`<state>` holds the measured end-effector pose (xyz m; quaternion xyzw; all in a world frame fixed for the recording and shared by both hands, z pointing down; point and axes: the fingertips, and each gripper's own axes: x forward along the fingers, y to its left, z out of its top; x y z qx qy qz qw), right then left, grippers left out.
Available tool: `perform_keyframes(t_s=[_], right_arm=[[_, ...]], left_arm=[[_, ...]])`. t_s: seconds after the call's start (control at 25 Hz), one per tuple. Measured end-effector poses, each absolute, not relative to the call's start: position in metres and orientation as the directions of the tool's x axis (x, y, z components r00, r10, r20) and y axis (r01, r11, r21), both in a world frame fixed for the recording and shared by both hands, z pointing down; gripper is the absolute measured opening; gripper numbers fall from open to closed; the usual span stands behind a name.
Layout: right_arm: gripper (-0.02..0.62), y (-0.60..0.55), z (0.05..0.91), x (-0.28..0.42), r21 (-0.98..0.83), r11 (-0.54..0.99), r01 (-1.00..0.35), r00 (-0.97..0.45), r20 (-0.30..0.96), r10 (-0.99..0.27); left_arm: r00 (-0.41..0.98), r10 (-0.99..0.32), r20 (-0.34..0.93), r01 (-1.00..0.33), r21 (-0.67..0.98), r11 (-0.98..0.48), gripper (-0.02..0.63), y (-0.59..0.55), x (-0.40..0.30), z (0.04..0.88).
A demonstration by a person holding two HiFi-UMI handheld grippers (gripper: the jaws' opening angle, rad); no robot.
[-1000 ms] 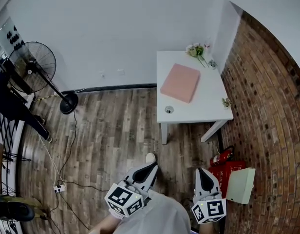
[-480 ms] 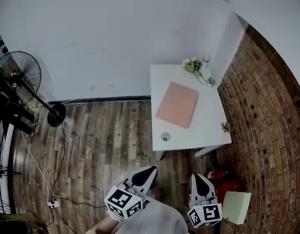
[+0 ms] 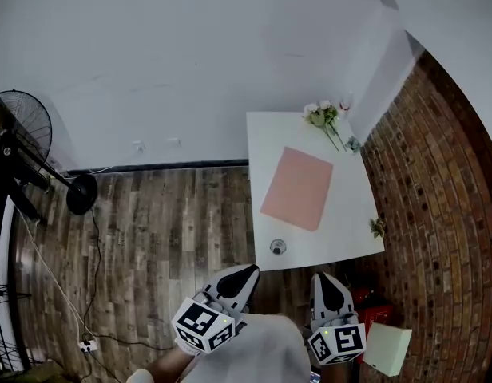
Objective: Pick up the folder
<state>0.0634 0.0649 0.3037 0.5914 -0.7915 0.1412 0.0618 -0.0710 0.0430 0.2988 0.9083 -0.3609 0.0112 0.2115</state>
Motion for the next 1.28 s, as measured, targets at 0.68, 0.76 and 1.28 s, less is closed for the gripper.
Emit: perform_keyframes(t_s=[0.68,0.76,1.28], right_arm=[[0.006,-0.019,0.309,0.091,-0.158,0.294,-0.943,-0.327,0.259,-0.909],[0.006,-0.029,0.310,0.097,-0.163,0.296,-0.941,-0.331,0.259,-0.908],[0.067,-0.094,0.347,0.149,-0.222,0.299,-0.928,-0.358,0.315,-0.879]], left_arm=[[0.713,-0.668,0.213,-0.691,0.370,-0.621,0.021,-0.036,-0.047,0.305],[0.711,-0.667,0.221,-0.694,0.368,-0.618,0.021,-0.047,-0.041,0.306],[0.697,-0.654,0.295,-0.713,0.377,-0.591,0.023,-0.111,0.000,0.338]])
